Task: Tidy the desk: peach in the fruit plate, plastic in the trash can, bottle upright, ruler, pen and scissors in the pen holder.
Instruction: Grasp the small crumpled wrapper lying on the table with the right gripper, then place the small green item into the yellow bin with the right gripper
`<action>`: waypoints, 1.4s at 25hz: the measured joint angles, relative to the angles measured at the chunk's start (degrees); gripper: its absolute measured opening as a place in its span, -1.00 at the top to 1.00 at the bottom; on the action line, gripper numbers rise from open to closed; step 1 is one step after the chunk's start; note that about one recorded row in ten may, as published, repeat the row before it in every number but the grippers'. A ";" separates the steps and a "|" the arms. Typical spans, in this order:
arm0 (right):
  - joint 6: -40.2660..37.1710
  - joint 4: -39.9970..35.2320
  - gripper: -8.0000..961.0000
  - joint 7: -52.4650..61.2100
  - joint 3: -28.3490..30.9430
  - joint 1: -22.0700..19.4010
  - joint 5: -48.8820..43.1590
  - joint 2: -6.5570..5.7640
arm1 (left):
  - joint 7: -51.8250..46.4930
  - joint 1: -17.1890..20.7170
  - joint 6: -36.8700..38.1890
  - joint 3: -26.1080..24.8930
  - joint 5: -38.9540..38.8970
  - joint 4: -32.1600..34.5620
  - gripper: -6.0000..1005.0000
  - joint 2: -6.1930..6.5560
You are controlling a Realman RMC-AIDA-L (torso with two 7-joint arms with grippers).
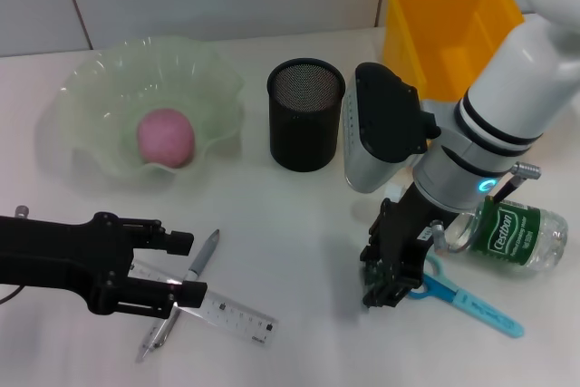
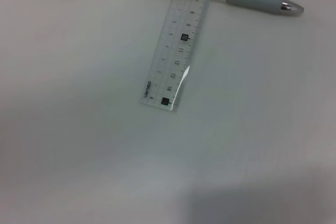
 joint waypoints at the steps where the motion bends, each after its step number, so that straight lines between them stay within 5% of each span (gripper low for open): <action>1: 0.10 0.09 -0.57 0.00 -0.03 0.06 -0.01 0.02 | -0.06 0.00 0.07 -0.02 -0.04 0.15 -0.55 -0.01; 11: 0.78 0.06 0.11 0.05 -0.70 0.31 -0.01 0.04 | -0.05 -0.13 0.22 -0.06 -0.07 0.42 -0.55 -0.01; 20: -2.10 -5.78 0.28 1.22 1.66 -0.68 1.39 -0.14 | 0.09 -0.25 0.22 -0.06 -0.07 0.46 -0.55 0.39; 28: -12.03 -21.55 0.36 1.44 17.87 -3.23 1.60 -0.47 | -0.03 -0.44 0.21 -0.06 -0.07 0.44 -0.55 0.58; 35: -12.36 -26.83 0.38 0.98 33.36 -3.61 1.12 -2.67 | -0.06 -0.45 0.21 -0.06 -0.06 0.43 -0.55 0.59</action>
